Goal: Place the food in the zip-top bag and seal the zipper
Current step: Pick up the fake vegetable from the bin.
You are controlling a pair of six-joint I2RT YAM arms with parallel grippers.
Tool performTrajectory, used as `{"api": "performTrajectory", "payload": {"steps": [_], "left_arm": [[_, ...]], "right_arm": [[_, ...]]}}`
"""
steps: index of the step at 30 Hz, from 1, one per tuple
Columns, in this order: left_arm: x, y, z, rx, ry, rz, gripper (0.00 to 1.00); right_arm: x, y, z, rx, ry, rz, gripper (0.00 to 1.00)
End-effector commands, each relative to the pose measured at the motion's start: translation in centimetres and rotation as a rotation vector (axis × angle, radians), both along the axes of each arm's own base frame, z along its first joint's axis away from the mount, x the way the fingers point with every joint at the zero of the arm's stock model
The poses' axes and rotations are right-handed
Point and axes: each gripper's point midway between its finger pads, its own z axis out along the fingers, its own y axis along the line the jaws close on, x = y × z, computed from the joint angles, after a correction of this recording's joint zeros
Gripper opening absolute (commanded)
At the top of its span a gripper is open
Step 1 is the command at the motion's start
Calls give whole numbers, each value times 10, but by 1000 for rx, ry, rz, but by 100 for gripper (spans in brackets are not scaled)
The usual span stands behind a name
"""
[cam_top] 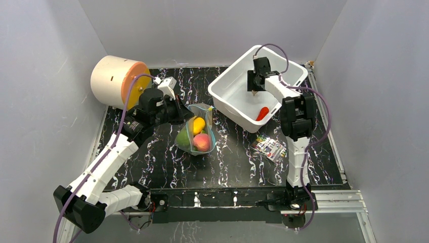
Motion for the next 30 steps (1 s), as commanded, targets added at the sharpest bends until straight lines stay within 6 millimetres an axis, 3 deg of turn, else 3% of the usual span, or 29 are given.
{"api": "performTrajectory", "payload": {"steps": [1,7,13,20,30], "left_arm": [[1,5,8,10,-37,22,0],[9,23,-4,85,-34,116,0],[14,32,2,130,-54,147,0],[19,34,2,170,-45,152,0],[20,20,-5,151,-7,98,0]], "right_arm": [[9,9,107,92,-232,5,39],[-10,12,151,128,-278,26,39],[-41,31,191,245,-310,78,39],[-79,66,246,373,-397,180,38],[-157,138,287,510,-461,361,38]]}}
